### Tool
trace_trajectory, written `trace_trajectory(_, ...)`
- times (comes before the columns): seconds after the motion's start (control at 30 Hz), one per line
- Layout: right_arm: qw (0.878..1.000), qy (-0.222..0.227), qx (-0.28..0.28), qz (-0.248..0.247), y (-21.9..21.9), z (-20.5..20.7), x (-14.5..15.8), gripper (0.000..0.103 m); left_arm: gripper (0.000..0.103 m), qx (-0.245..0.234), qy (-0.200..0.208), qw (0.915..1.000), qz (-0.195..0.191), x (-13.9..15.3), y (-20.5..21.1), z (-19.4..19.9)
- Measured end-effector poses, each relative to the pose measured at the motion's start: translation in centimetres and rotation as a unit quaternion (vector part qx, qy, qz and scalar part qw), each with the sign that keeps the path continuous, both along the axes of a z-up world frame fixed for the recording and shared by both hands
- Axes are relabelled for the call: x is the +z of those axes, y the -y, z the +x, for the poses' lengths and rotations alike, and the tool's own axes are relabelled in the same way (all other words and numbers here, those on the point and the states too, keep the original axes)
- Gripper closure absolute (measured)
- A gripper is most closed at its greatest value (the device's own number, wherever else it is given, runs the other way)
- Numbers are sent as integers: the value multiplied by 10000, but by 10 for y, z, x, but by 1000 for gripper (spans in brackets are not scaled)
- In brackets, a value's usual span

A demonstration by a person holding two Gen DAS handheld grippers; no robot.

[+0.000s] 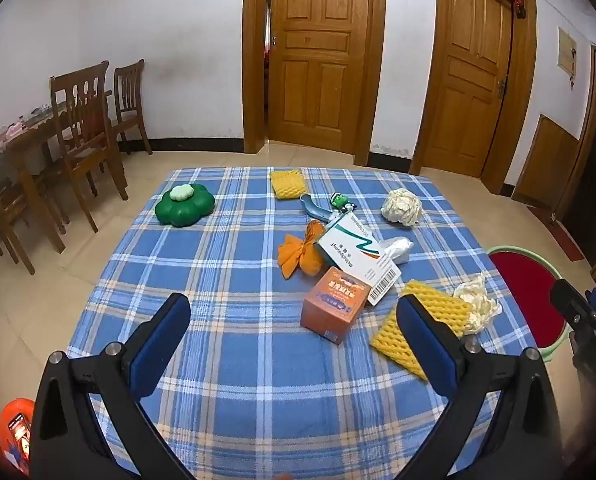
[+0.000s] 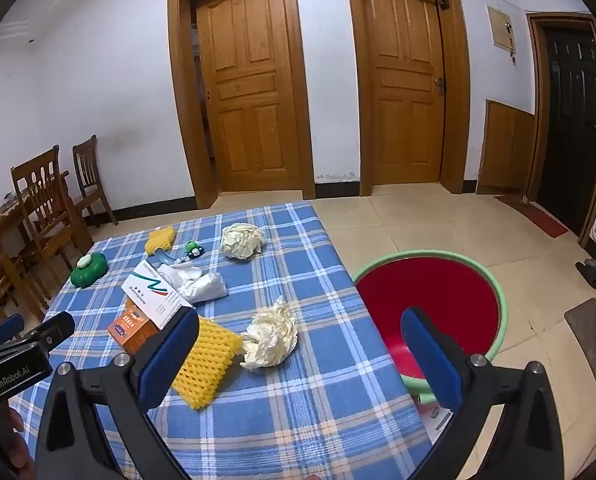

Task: Collect trash

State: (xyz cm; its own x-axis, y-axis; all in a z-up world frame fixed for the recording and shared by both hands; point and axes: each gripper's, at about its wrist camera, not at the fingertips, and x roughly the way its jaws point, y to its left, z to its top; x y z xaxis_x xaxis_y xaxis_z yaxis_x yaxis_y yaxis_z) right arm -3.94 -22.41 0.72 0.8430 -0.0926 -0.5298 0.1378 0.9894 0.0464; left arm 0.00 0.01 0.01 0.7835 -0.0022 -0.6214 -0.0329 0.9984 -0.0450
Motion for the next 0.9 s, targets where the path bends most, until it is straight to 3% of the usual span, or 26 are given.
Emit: trace_trajectory(0.9, 10000, 12, -61, 32, 4, 0, 4, 0, 2, 162, -43, 9998, -66, -1, -12, -4)
